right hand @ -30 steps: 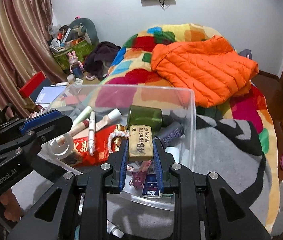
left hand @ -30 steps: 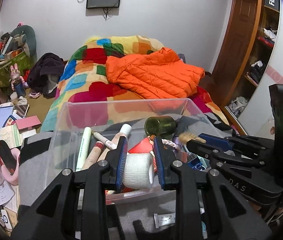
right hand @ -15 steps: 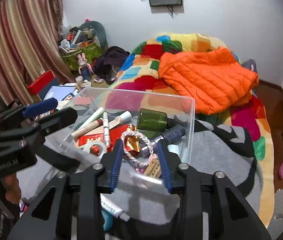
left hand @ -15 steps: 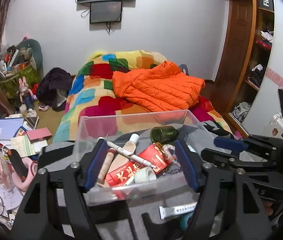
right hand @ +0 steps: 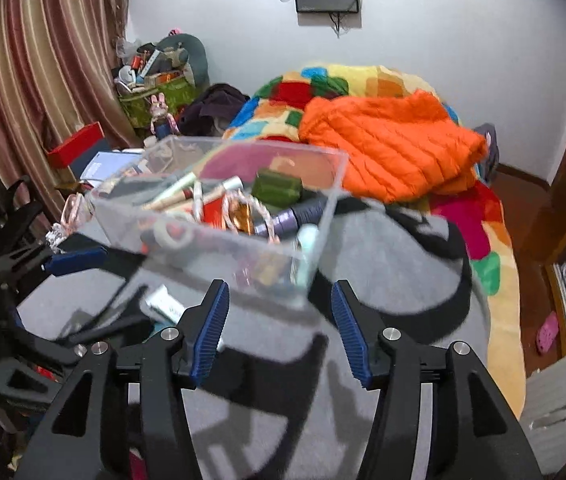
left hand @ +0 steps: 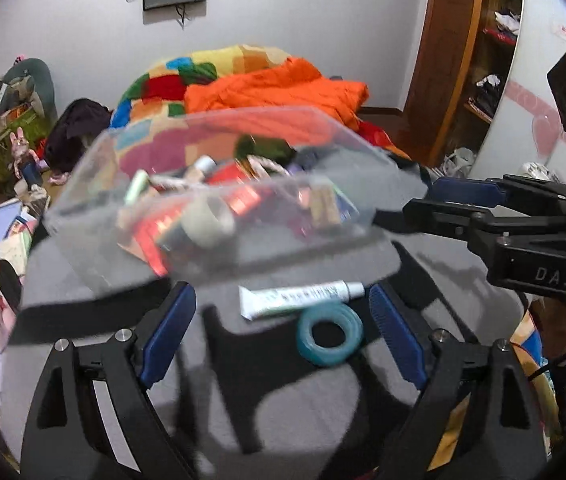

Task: Organize objects

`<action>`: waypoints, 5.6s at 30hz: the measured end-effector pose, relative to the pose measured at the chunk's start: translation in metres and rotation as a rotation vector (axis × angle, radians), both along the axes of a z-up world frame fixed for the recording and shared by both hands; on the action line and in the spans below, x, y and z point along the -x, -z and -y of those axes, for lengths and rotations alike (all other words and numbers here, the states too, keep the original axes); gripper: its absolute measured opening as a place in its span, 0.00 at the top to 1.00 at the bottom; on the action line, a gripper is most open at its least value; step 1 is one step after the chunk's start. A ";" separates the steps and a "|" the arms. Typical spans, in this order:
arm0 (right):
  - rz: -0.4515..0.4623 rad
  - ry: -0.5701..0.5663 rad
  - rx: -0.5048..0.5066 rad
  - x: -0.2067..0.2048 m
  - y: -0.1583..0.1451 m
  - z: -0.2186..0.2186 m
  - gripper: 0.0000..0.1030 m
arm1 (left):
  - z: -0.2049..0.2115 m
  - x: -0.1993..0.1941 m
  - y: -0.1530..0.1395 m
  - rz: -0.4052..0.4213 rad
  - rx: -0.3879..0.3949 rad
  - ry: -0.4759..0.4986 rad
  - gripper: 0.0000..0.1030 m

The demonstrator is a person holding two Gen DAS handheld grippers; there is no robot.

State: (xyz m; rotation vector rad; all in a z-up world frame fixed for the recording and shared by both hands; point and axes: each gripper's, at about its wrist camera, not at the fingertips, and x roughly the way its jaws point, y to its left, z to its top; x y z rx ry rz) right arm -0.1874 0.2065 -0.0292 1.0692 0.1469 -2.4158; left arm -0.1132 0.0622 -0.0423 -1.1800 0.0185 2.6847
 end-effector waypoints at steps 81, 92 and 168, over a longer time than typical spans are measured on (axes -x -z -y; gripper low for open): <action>-0.128 -0.063 -0.097 0.054 -0.008 0.096 0.86 | 0.076 0.079 -0.024 -0.060 -0.018 -0.188 0.59; -0.119 -0.055 -0.093 0.039 -0.016 0.082 0.66 | 0.070 0.062 -0.043 -0.117 -0.005 -0.176 0.41; -0.137 0.037 0.047 -0.053 -0.030 0.041 0.20 | 0.053 -0.030 -0.045 -0.180 -0.012 -0.163 0.04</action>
